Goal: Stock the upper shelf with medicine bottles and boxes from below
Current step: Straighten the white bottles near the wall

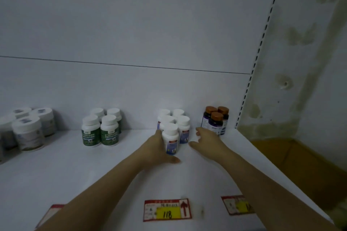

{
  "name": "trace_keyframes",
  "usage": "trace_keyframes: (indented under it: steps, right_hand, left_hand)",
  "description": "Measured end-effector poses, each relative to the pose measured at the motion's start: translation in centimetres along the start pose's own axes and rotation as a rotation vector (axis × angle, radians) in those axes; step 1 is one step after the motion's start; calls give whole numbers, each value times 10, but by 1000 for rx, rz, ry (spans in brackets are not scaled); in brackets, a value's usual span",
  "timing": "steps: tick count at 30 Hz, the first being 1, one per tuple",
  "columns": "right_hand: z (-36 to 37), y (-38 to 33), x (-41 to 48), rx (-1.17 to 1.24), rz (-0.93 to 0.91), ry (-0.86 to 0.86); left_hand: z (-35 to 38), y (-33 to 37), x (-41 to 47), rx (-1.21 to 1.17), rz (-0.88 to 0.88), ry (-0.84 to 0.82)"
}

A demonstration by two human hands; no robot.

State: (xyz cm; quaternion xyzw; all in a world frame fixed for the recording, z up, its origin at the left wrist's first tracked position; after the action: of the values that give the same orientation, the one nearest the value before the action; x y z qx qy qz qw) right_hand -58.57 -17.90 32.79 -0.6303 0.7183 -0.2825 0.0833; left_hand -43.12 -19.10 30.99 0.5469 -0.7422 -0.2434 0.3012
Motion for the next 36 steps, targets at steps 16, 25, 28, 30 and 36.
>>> trace_keyframes:
  steps: [16,25,28,30,36]
  right_hand:
    - [15,-16,24,241,-127,-53]
    - [20,-9,27,245,-52,-26]
    - [22,-7,28,245,-41,-20]
    - [20,-8,26,242,-43,-14]
    - [20,-10,24,219,-48,-7]
  left_hand:
    - [7,-28,16,60,-64,122]
    - [8,-32,17,45,-76,76]
    - [9,-31,16,49,-89,56]
    - [11,-31,16,47,-113,18]
    - [15,-35,20,103,-169,-106]
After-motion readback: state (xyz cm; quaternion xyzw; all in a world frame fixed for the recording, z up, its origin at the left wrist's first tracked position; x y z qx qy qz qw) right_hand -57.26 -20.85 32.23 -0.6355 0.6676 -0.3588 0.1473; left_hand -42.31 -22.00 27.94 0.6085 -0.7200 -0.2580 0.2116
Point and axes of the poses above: each hand's wrist, its own x-axis towards the middle knuckle, its own z-axis out of the palm, y = z × x, the point moved 9 cm from there along x, towards the middle knuckle, and after that the axes turned 13 degrees about y, right-handed, at the moved point
